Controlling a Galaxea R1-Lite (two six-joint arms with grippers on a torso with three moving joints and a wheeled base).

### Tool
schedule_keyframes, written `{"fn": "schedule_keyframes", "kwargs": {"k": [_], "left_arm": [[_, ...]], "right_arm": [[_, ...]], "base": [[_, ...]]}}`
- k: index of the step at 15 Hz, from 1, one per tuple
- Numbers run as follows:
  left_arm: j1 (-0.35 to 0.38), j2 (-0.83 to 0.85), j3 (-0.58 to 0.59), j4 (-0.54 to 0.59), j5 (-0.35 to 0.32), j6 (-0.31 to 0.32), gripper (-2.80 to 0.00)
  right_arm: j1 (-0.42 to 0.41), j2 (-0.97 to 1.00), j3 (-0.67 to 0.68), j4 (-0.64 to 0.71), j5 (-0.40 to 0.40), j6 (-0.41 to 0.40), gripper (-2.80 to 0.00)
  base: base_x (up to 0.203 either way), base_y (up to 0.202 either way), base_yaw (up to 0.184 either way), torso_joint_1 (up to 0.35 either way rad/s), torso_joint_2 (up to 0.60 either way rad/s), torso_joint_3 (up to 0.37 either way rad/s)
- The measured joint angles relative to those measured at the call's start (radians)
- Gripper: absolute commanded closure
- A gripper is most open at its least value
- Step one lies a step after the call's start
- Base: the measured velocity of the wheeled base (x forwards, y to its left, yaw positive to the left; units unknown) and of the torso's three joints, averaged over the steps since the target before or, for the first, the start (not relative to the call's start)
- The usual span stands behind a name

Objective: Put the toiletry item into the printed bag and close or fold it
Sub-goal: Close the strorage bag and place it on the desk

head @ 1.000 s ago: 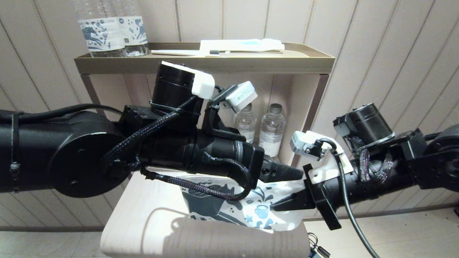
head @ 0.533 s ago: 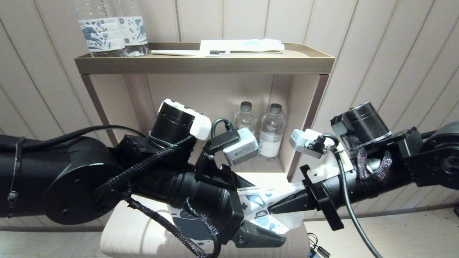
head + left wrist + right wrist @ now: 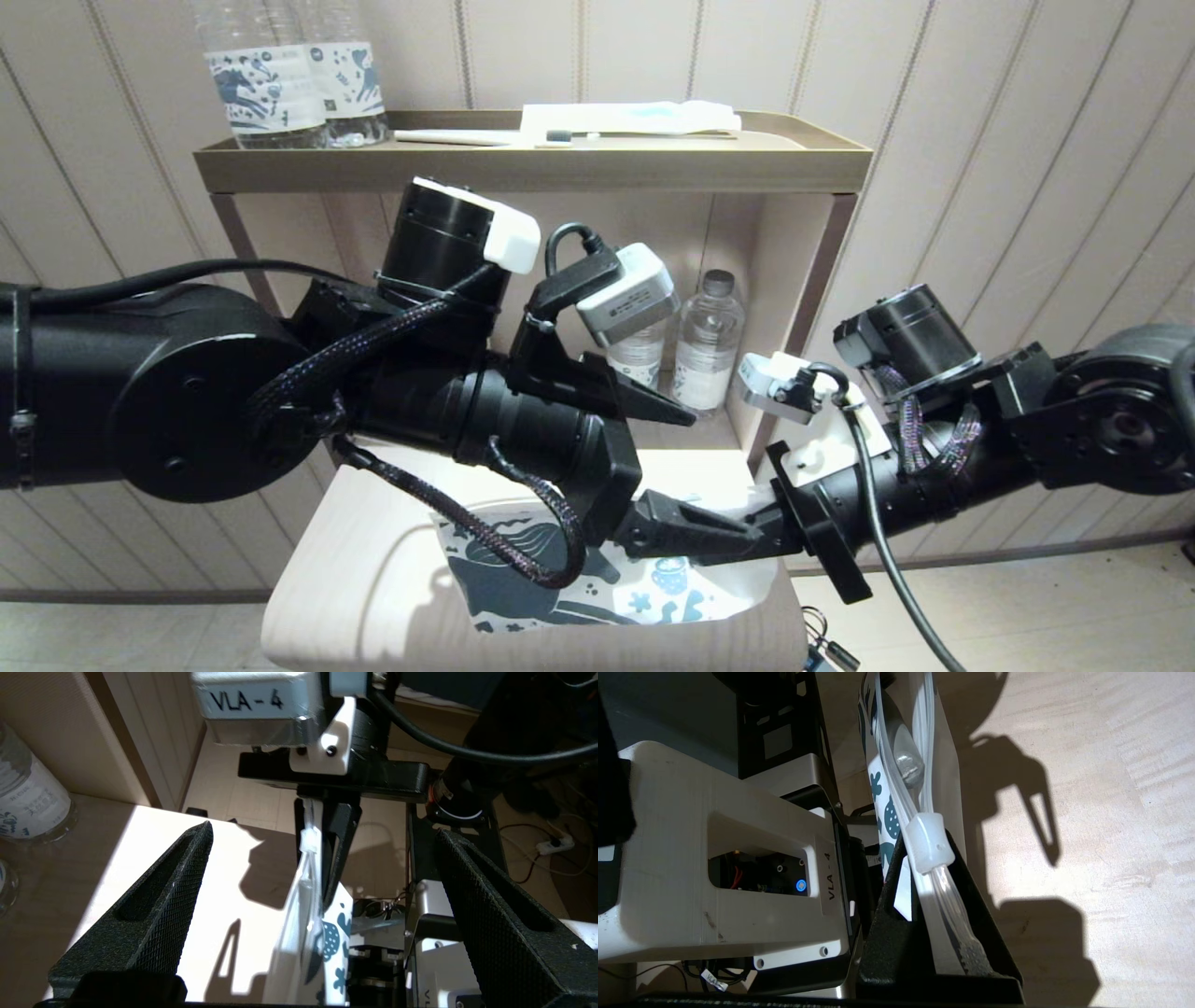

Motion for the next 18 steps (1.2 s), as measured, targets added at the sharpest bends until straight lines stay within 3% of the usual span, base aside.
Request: {"fn": "schedule_keyframes", "kwargs": {"k": [5,8,11,18], "left_arm": [[0.052,0.046,-0.106,0.100,0.003,-0.009,-2.80],[0.092,0.056,-0.166,0.174,-0.036,-0.006,-2.80],[0.105,0.066,-0.200,0.179,-0.049,-0.011,-2.80],[0.106,0.073,-0.203,0.169,-0.123,-0.099,-2.80]], "right_arm": [[0.004,-0.052,-0.014,0.037,-0.008,-0.001,0.00],[0.003,-0.069,-0.148,0.219,-0.023,-0.011,0.00],[0.003,-0.049,-0.260,0.385,-0.029,-0.023,0.00],[0.013,-0.007,-0.294,0.360,-0.010,-0.021,0.00]], "base": [[0.000,0.000,0.000,0.000,0.00,0.000],[0.000,0.000,0.000,0.000,0.00,0.000],[0.000,0.000,0.000,0.000,0.00,0.000],[0.000,0.000,0.000,0.000,0.00,0.000]]}}
